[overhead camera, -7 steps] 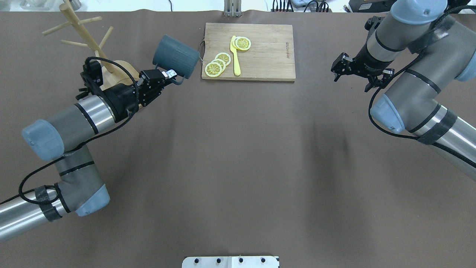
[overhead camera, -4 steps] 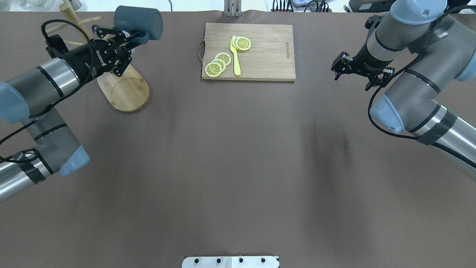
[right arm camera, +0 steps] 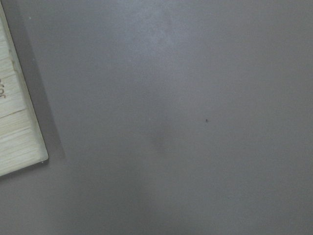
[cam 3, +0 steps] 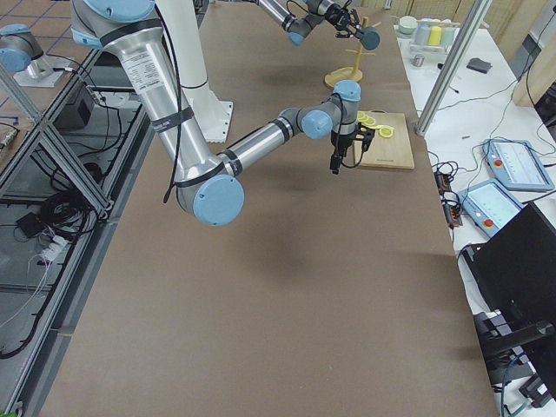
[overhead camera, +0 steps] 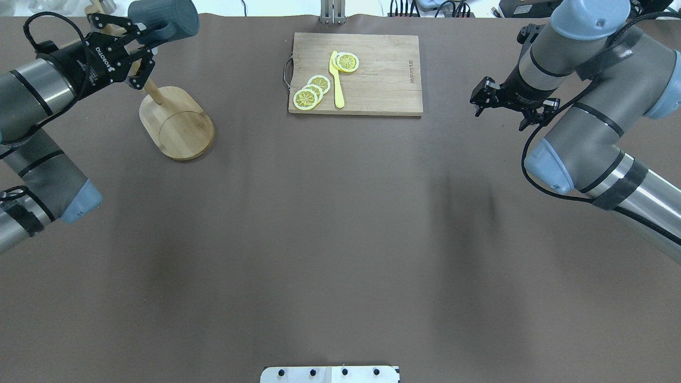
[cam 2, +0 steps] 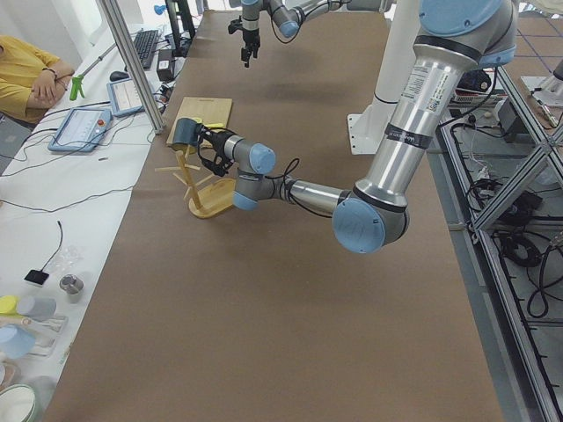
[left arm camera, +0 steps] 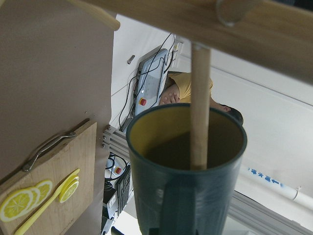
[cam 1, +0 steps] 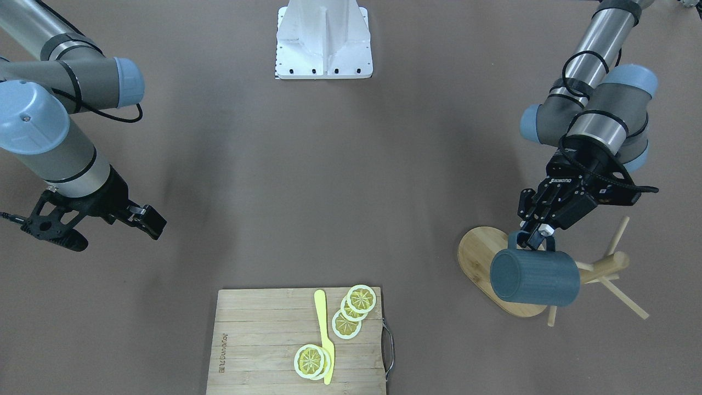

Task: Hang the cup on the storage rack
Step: 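Hook the mug handle onto a rack peg with the left gripper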

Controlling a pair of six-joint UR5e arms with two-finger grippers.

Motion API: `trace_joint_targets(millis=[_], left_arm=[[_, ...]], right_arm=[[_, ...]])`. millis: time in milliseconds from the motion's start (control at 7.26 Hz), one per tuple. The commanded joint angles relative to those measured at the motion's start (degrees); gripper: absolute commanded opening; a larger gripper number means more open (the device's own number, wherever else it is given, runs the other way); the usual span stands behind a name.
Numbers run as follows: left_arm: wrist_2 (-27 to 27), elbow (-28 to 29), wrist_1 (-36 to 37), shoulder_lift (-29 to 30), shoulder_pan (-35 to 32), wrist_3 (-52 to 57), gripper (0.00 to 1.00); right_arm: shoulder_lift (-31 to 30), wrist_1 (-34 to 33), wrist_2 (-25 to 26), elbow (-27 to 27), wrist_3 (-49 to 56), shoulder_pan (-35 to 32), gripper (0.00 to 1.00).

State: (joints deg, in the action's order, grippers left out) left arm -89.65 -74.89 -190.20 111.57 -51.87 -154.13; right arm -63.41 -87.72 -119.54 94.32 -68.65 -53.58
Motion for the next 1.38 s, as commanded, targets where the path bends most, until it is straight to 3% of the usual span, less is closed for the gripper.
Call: trace_joint_targets(millis=[0, 413, 551, 688, 1239], left_arm=[[0.0, 0.8, -3.5, -0.6, -0.7, -5.7, 0.00], [-0.2, 3.2, -5.9, -2.0, -2.3, -5.7, 0.00], [-1.0, 4.3, -6.8, -2.1, -3.1, -5.7, 0.11], [-1.2, 4.4, -6.9, -2.1, -3.3, -5.3, 0.98], [-1.8, 3.4, -6.7, -2.2, -3.8, -5.0, 0.99]], right_arm=[[0.0, 0.0, 0.4, -0.1, -0.1, 0.5, 1.00], [0.0, 0.0, 0.5, -0.1, -0.2, 0.8, 1.00], [0.0, 0.0, 0.5, -0.1, -0.3, 0.8, 1.00], [0.5, 0.0, 0.5, 0.0, -0.4, 0.8, 1.00], [0.6, 0.0, 0.5, 0.4, -0.7, 0.8, 1.00]])
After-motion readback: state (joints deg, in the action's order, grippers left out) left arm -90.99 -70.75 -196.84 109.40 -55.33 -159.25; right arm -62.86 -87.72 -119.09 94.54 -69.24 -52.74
